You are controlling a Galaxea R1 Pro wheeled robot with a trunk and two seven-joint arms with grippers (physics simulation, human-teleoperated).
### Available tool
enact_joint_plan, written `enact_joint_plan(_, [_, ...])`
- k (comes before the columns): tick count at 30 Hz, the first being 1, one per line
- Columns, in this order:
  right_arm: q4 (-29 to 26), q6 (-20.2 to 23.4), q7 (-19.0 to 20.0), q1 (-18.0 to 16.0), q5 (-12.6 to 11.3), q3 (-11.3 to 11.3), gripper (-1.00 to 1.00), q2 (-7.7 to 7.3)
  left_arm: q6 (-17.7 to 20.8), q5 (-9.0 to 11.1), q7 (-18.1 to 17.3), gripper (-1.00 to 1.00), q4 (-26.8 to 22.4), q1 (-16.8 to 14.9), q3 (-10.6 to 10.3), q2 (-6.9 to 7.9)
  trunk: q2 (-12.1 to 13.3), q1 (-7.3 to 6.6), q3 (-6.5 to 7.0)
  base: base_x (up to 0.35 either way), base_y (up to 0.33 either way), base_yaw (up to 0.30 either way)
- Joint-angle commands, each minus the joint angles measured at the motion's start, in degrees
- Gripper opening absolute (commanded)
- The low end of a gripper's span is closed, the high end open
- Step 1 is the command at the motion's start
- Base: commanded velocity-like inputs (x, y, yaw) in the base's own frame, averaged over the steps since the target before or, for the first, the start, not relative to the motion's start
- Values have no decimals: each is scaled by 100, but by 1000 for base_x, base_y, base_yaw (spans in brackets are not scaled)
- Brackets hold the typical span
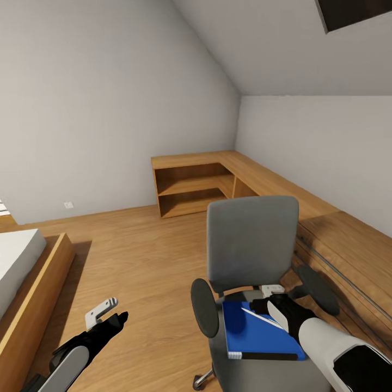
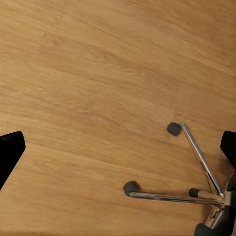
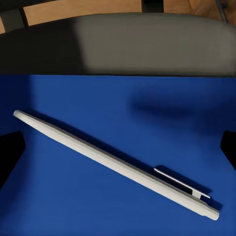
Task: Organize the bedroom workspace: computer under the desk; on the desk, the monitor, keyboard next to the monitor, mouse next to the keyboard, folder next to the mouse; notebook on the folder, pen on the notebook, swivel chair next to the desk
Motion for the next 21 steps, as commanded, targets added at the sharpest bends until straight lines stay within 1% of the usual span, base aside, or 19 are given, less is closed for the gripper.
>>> enact_joint_plan(1, [-51, 66, -52, -1, -27, 47, 100, -19, 4, 56, 38, 100, 26, -6, 25, -20, -3, 0, -6, 0, 0, 0])
enact_joint_plan(2, [-80, 58, -57, -3, 6, 50, 100, 0, 4, 88, 38, 100, 58, -6, 57, -29, -3, 0, -6, 0, 0, 0])
enact_joint_plan(5, [-78, 48, -57, -4, 101, 51, 100, 6, 4, 98, 38, 100, 154, -6, 144, -33, -3, 0, -6, 0, 0, 0])
enact_joint_plan(7, [-73, 28, -54, -7, 147, 53, 100, 16, 4, 82, 38, 100, 177, -6, 137, -48, -3, 0, -6, 0, 0, 0])
enact_joint_plan(11, [-77, 13, -38, -9, 98, 54, 100, -9, 3, 71, 38, 100, 177, -6, 133, -65, -3, 0, -6, 0, 0, 0])
enact_joint_plan(16, [-79, 15, -25, -8, 97, 58, 100, -28, 3, 74, 38, 100, 177, -6, 132, -64, -3, 0, -6, 0, 0, 0])
enact_joint_plan(21, [-79, 19, -19, -3, 223, 62, 100, -33, 3, 75, 38, 100, 177, -6, 132, -65, -3, 0, -6, 0, 0, 0])
